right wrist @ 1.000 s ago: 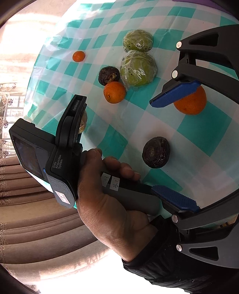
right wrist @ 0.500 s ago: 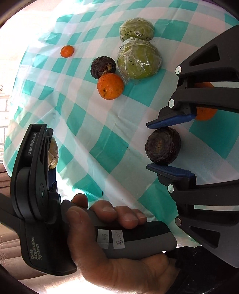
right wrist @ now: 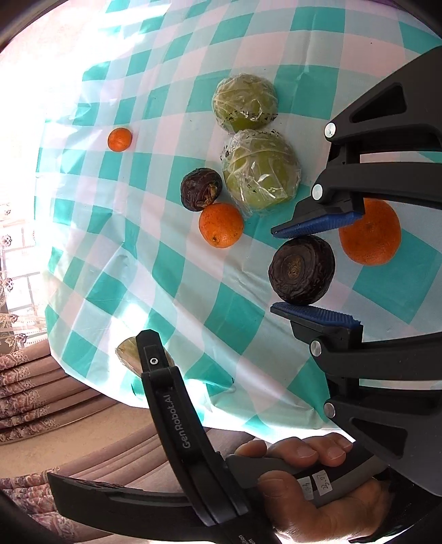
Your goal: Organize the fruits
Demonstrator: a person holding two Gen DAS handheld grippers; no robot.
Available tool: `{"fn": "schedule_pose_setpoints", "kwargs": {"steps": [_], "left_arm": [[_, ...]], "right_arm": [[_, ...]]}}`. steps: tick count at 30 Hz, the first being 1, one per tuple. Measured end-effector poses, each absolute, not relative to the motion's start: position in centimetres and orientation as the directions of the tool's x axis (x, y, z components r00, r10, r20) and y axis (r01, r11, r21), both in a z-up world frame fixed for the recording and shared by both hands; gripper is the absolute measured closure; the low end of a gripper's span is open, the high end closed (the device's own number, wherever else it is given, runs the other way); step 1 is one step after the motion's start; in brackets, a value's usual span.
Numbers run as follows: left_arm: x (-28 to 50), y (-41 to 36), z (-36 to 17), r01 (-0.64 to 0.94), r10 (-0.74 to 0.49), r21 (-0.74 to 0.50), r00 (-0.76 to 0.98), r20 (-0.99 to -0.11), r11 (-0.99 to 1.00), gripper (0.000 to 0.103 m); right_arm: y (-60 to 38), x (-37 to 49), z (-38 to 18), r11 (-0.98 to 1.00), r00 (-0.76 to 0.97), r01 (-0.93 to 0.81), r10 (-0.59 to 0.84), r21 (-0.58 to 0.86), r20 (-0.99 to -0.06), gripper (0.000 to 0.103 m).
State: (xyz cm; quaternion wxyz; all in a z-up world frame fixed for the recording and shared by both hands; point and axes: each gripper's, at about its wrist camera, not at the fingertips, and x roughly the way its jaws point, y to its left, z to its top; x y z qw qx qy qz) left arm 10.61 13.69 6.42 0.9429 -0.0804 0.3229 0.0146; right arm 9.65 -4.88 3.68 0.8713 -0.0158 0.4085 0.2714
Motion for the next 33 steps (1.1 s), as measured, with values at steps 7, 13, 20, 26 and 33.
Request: {"fn": "schedule_pose_setpoints", "kwargs": {"steps": [7, 13, 20, 26, 33], "left_arm": [[9.9, 11.2, 7.3, -0.046, -0.027, -0.104, 0.794, -0.607, 0.994, 0.043], [9.2, 8.3, 8.4, 0.003, -0.041, -0.064, 0.801, -0.597, 0.998, 0.043], [8.5, 4.1, 9.5, 0.088, -0.088, -0.028, 0.807, -0.585, 0.996, 0.043], [8.0, 0.0, 10.7, 0.164, -0.135, -0.001, 0.81, -0.571, 0.987, 0.043], [7.6, -4.7, 11.9, 0.258, -0.202, 0.024, 0.808, -0.554, 0.966, 0.043]], "right_arm": [[-9.2, 9.0, 5.8, 0.879, 0.585, -0.426, 0.45, 0.217, -0.675, 0.064], [-13.7, 7.9, 7.9, 0.898, 0.643, -0.37, 0.431, 0.236, -0.633, 0.064], [-18.6, 6.4, 11.0, 0.916, 0.717, -0.315, 0.4, 0.247, -0.571, 0.064], [-22.4, 5.1, 13.9, 0.928, 0.777, -0.278, 0.37, 0.25, -0.509, 0.064], [-27.7, 3.8, 16.4, 0.947, 0.841, -0.203, 0.299, 0.249, -0.451, 0.064]]}}
